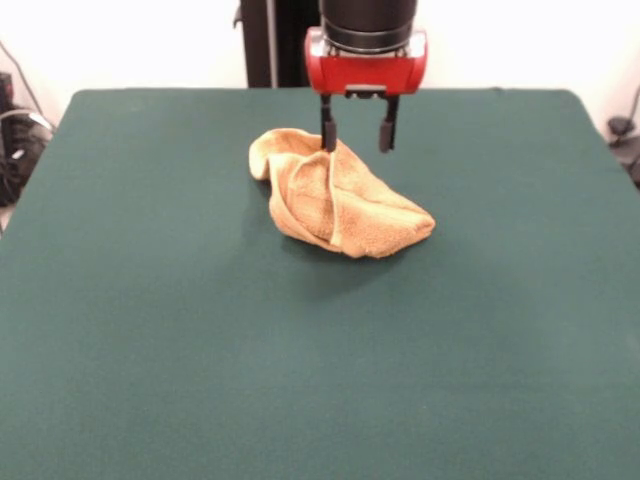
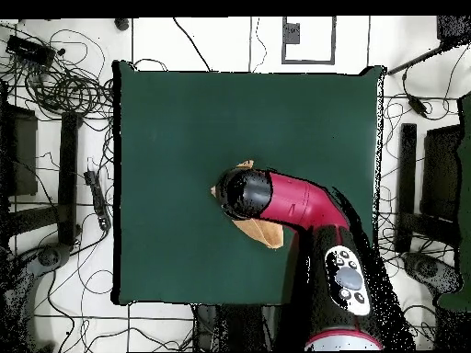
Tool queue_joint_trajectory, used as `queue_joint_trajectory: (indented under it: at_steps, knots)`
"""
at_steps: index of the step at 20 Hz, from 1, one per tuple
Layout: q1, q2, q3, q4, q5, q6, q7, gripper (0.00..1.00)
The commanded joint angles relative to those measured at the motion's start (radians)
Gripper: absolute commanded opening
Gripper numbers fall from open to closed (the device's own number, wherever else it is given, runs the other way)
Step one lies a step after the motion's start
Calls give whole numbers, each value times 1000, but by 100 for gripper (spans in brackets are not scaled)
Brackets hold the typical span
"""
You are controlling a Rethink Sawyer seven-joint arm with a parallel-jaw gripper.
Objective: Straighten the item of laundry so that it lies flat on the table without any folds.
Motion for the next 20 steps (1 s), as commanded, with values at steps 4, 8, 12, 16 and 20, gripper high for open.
queue_joint_trajectory:
  at_steps: [4, 8, 12, 16, 20]
  knots:
    - [-4, 25, 126, 78, -51, 59, -12, 100]
    - [-5, 24, 126, 83, -52, 56, -12, 100]
    - [-6, 21, 127, 86, -50, 60, -13, 100]
    - [-7, 20, 128, 84, -50, 66, -14, 100]
    - [-6, 21, 127, 72, -47, 85, -14, 100]
